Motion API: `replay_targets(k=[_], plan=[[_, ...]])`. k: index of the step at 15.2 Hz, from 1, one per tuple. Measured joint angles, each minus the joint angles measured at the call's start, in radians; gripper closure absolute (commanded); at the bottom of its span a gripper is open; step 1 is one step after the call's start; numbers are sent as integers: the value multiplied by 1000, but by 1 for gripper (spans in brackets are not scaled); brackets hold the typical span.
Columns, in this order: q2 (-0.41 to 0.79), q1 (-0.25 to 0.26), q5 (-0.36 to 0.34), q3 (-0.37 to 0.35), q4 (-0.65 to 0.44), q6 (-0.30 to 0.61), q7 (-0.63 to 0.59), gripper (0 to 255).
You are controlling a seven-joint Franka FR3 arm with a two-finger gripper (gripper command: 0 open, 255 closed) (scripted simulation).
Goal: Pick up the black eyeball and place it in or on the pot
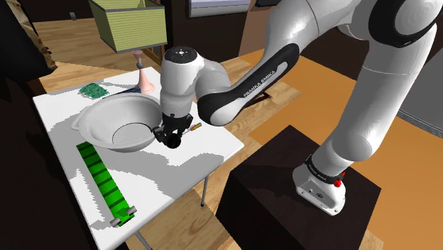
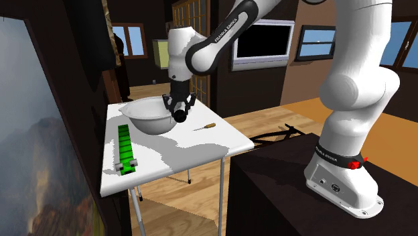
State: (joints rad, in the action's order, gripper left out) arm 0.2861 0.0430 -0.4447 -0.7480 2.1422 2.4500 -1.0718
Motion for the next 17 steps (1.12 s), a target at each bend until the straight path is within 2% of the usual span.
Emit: replay_targets(k=[11, 14, 17], plan=[[-116, -54, 147, -63, -36, -108, 107, 255], [-29, -27, 84, -37, -136, -150, 90, 255], [82, 11, 21, 1, -281, -210, 92, 255]])
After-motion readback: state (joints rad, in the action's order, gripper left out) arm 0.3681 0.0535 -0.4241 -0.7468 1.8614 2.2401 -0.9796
